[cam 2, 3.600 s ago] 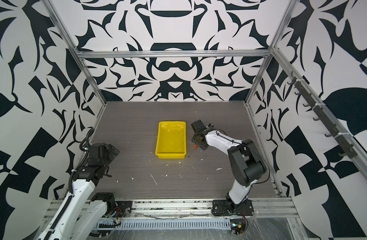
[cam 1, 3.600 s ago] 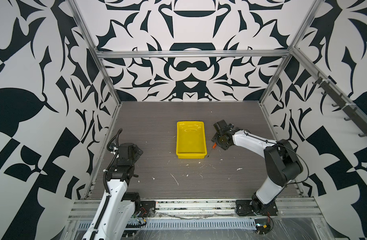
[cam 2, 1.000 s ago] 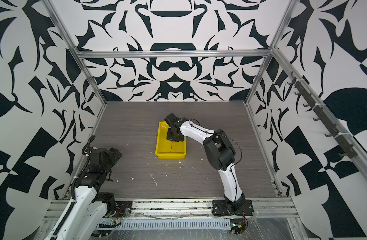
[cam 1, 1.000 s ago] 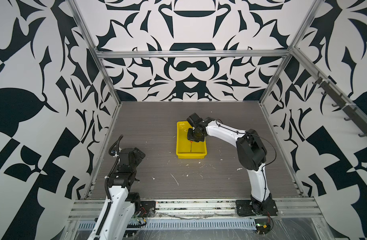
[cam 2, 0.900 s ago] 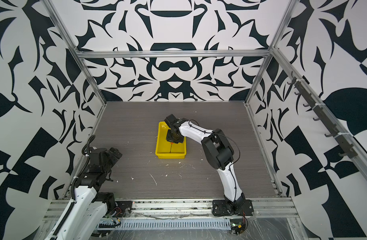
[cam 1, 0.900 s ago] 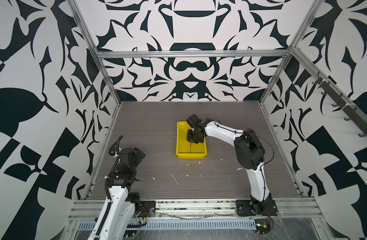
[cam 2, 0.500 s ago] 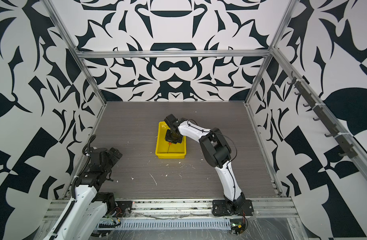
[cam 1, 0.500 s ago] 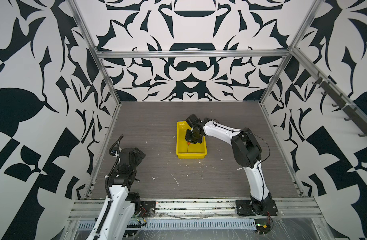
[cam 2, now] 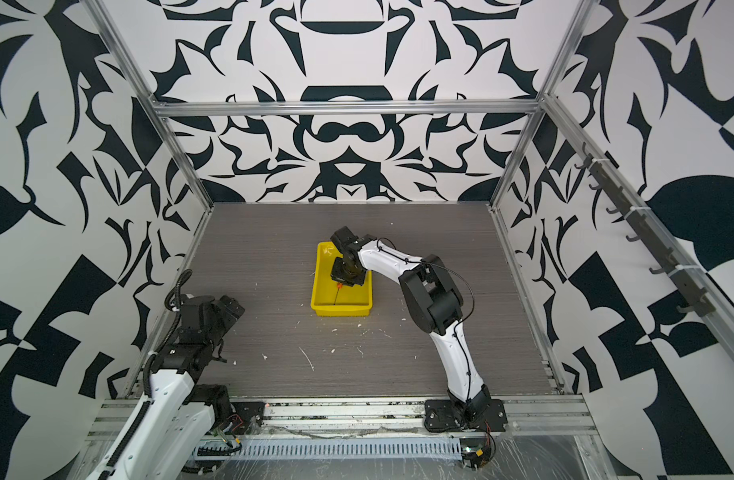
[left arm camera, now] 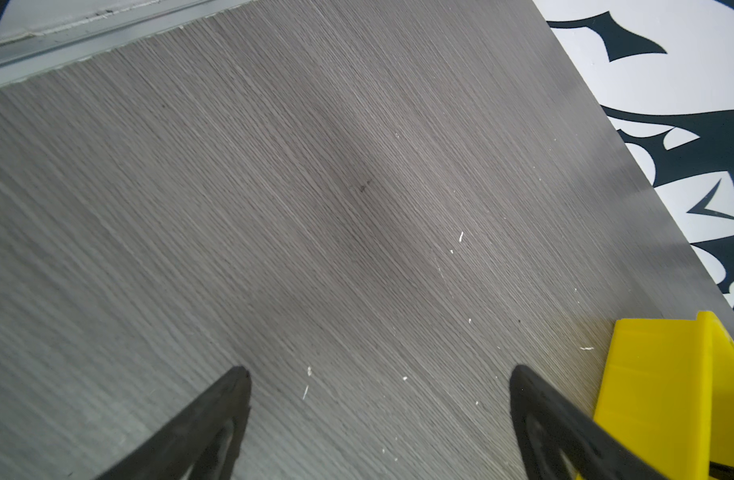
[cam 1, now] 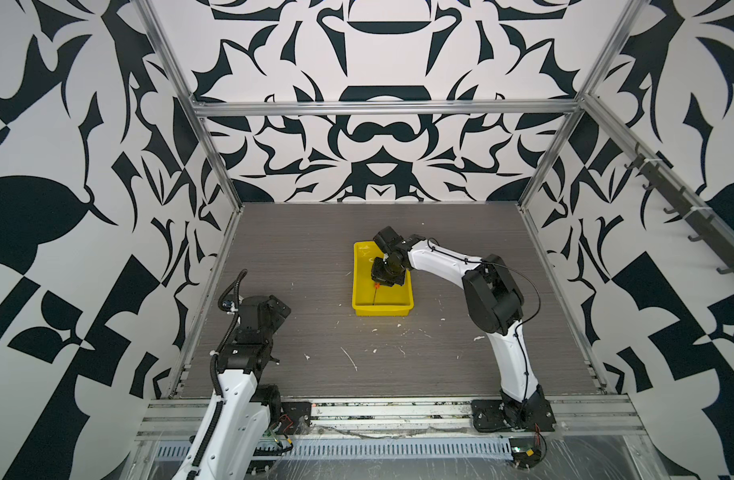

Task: Put the screwdriver in the bin

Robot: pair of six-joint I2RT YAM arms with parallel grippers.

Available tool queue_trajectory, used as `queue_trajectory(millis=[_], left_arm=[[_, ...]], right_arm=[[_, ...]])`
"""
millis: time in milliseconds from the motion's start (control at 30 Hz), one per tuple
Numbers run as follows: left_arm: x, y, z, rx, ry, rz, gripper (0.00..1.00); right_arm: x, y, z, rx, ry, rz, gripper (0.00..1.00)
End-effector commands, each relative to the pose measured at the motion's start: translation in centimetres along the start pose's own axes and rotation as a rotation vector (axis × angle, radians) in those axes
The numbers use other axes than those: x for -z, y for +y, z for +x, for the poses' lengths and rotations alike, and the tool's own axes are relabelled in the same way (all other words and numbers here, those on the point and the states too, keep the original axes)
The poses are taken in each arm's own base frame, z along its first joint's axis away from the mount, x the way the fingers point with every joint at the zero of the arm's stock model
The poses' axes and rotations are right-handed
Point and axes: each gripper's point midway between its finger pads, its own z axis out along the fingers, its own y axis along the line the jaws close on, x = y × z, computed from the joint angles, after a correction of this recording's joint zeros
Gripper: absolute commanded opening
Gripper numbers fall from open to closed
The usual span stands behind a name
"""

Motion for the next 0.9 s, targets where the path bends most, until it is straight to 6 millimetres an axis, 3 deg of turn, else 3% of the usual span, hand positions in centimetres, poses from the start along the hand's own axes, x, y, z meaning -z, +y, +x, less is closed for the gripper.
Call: queue_trajectory(millis=[0,100,267,567,700,867], left_arm=[[-0.1,0.3,0.0,0.010,-0.004,-0.010,1.00],[0.0,0.3,0.1,0.011,0.004,-0.015,1.00],[0.0,0.4,0.0,0.015,-0.004,-0.016,1.00],[-0.2,0.4,0.2,0.012,0.008,-0.020,1.00],[-0.4,0.3,0.3,0.013,0.011,-0.019,1.00],[-0.8,0.1,0.4,0.006,0.029,-0.027,1.00]], right_arm=[[2.5,1.8,-1.8,-0.001,-0.072,-0.043,0.04],[2.2,2.3,-3.0,-0.012,-0.109,-0.045,0.04],[1.2,3.0,-3.2,-0.020,-0.080,-0.050,0.05],[3.8,3.1,-3.7,0.009,-0.125,-0.034,0.34],[6.4,4.1,-3.3,0.028,-0.134,-0.080,0.36],[13.1,4.1,-2.8,0.109,-0.218,-0.112,0.34]])
